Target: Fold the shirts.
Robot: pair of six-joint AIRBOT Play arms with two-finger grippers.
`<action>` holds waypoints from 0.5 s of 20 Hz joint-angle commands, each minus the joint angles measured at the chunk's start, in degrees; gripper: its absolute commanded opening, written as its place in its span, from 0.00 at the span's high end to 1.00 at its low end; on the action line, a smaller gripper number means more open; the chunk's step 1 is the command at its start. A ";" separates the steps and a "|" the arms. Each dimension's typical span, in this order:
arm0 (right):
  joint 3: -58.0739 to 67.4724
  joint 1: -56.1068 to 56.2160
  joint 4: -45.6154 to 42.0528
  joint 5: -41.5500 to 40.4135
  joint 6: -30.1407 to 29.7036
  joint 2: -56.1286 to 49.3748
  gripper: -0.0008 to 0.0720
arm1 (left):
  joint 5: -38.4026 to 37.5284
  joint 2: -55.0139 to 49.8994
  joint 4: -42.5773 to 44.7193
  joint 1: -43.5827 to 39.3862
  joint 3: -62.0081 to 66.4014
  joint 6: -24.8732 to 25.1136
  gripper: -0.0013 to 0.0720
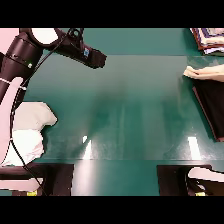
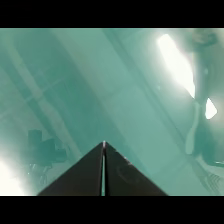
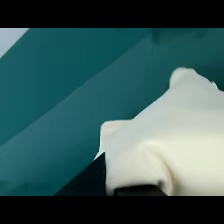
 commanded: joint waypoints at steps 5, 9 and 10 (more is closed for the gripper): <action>14.10 -2.01 -11.28 13.29 1.77 0.11 0.97 | -0.55 -0.02 0.07 -0.13 0.07 0.00 0.95; 13.44 -2.03 -22.43 20.17 1.81 0.87 0.97 | -1.36 -0.02 0.07 -0.13 0.07 0.00 0.95; 11.15 -2.05 -24.74 20.22 1.88 2.16 0.97 | -1.95 -0.02 0.07 -0.13 0.07 0.00 0.95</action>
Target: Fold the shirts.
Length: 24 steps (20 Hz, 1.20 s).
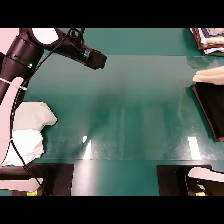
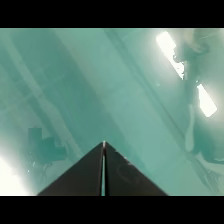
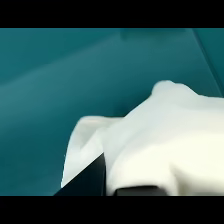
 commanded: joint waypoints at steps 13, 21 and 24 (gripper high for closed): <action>-34.73 -19.26 -13.90 4.46 0.50 21.27 0.30 | -2.01 -0.02 0.09 -0.02 0.07 3.08 0.95; -37.11 -12.87 7.67 4.28 0.50 22.47 0.26 | -1.27 0.00 0.07 -0.02 0.07 2.99 0.95; -37.11 0.55 10.58 2.89 0.50 22.47 0.27 | -2.75 0.00 -0.11 -0.02 0.07 2.99 0.95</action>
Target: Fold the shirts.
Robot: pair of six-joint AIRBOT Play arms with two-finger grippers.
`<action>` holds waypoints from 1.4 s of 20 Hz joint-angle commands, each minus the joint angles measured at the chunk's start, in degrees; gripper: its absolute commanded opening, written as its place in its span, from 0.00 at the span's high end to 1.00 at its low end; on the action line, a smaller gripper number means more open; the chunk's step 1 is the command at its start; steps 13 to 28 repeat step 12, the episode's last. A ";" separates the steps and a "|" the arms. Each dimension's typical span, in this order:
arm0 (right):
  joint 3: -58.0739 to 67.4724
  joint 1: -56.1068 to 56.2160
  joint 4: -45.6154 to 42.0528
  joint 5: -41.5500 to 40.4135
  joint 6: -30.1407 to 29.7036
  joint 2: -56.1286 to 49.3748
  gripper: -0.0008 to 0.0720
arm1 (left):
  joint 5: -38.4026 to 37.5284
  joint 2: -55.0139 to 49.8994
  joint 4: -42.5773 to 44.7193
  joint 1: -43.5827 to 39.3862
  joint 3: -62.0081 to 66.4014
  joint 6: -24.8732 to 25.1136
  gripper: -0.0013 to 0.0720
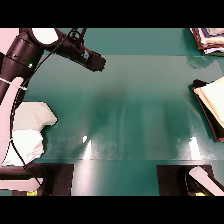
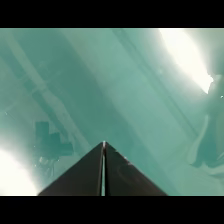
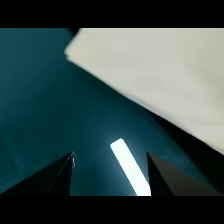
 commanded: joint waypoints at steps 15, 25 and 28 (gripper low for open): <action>-0.26 38.75 5.77 -8.39 -0.70 0.13 0.97 | 4.92 0.00 -0.15 -0.02 0.07 0.04 0.95; -0.26 38.75 5.77 -8.39 -0.70 0.13 0.97 | 4.92 0.00 -0.15 -0.02 0.07 0.04 0.95; -0.26 38.75 5.77 -8.39 -0.70 0.13 0.97 | 4.92 0.00 -0.15 -0.02 0.07 0.04 0.95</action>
